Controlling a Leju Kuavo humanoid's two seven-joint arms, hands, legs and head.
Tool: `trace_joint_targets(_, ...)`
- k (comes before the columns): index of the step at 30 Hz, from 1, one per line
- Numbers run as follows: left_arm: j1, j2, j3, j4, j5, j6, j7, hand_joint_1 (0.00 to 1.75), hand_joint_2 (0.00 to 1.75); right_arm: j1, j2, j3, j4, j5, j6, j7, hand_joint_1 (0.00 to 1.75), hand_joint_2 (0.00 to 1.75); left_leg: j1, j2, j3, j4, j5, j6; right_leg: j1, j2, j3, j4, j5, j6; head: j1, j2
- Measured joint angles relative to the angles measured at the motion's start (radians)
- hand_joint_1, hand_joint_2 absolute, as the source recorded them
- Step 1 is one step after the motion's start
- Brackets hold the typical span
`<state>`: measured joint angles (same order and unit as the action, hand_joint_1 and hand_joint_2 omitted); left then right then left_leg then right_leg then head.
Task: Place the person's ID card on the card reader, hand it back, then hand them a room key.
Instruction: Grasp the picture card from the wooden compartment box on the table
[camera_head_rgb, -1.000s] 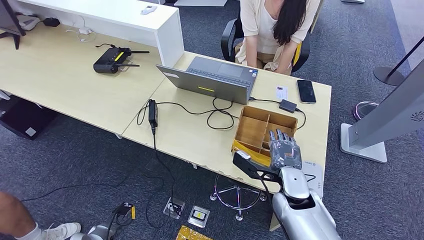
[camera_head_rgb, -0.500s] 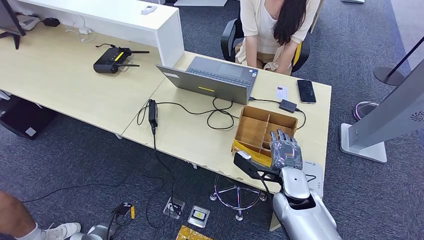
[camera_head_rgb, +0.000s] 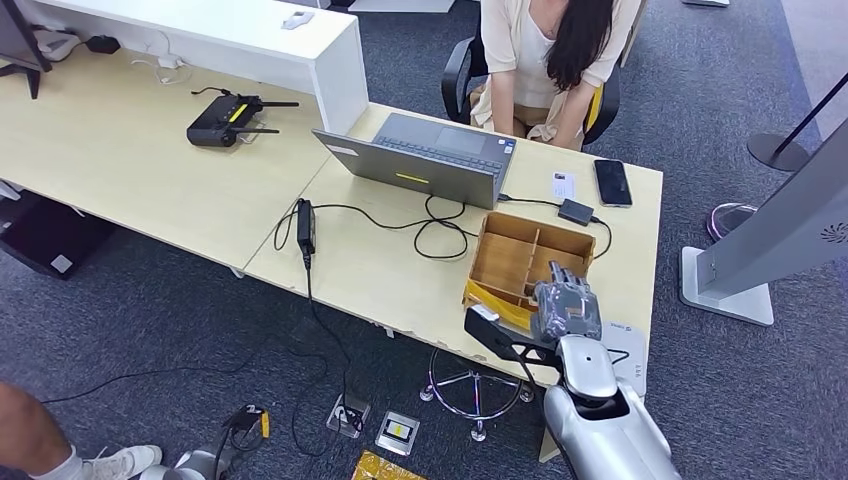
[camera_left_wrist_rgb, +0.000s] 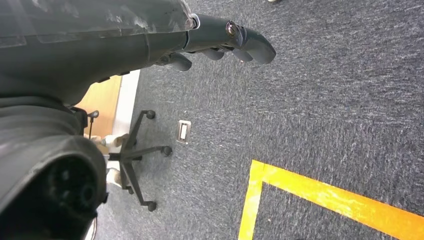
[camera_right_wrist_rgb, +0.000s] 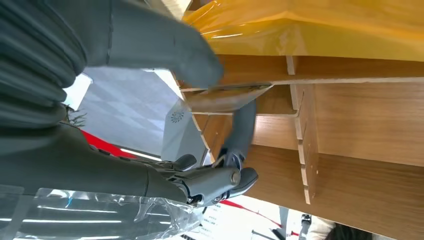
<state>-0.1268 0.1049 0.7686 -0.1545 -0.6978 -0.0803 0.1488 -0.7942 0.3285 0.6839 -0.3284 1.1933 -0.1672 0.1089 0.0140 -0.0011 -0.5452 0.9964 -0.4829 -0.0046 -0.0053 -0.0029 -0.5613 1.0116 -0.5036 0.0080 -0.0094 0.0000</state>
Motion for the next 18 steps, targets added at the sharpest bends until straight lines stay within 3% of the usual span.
trace_joint_targets(18, 0.0, 0.006, 0.006, 0.0, 0.001, 0.011, 0.005, 0.0, 0.0, 0.008, 0.005, 0.0, 0.001, -0.006, -0.007, -0.009, 1.75, 1.75, 0.0, 0.0, 0.0, 0.0, 0.0, 0.0, 0.0, 0.0, 0.0, 0.0, 0.0, 0.0, 0.0, 0.0)
